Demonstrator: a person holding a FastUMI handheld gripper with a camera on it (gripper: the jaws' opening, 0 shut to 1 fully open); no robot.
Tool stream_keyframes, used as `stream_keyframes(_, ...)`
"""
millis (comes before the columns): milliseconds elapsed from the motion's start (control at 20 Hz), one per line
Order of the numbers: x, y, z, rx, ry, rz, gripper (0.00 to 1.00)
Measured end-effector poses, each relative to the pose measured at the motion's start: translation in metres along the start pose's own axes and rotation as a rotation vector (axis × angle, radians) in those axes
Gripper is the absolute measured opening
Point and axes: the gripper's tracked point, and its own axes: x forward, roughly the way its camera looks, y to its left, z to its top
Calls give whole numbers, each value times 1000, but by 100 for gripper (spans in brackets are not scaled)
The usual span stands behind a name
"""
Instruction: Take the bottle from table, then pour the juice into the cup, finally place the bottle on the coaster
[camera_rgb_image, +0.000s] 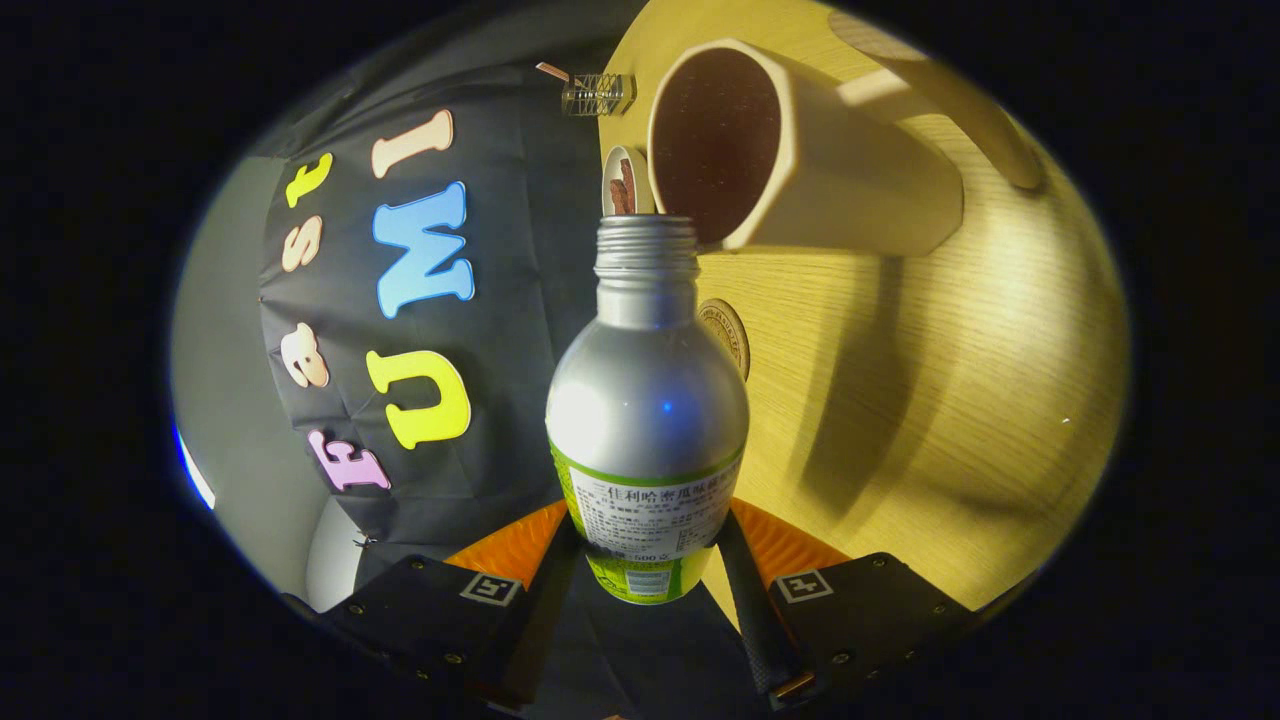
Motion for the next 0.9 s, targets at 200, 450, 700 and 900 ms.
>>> stream_keyframes(200, -3, 7, 2, 41, 4, 16, 77)
stream_keyframes(450, -3, 11, 1, 106, 8, 25, 77)
stream_keyframes(700, -5, 16, 0, 153, 15, 30, 77)
stream_keyframes(900, -4, 20, 1, 185, 20, 33, 77)
